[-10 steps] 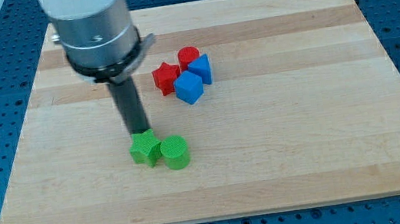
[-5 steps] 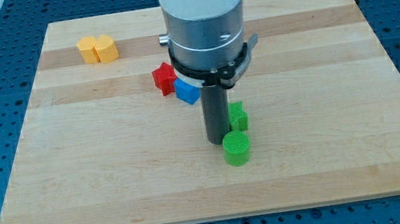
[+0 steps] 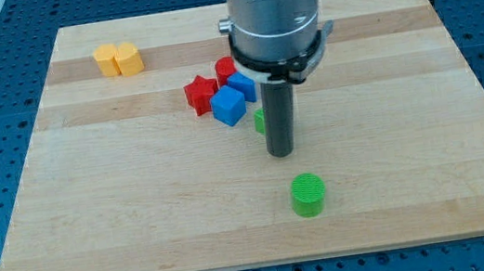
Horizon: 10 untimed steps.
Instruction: Move the green star to the bottom right of the blue triangle
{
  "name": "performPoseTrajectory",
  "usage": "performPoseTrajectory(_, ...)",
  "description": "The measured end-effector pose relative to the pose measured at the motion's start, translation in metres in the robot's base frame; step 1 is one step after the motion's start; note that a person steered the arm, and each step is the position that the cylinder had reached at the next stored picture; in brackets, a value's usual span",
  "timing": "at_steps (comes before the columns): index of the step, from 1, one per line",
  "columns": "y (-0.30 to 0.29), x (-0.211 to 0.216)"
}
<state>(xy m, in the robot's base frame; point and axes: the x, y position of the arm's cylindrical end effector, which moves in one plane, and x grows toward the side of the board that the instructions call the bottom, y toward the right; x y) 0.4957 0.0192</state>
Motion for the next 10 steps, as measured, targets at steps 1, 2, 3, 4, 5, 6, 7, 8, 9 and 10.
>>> performPoseTrajectory(1, -0.020, -0.003)
performPoseTrajectory(2, -0.020, -0.027)
performPoseTrajectory(3, -0.004, -0.051)
performPoseTrajectory(4, 0.017, -0.066)
performPoseTrajectory(5, 0.018, -0.046)
performPoseTrajectory(6, 0.027, -0.007)
performPoseTrajectory(7, 0.076, -0.009)
performPoseTrajectory(8, 0.099, -0.038)
performPoseTrajectory(9, 0.069, -0.043)
performPoseTrajectory(10, 0.032, -0.043)
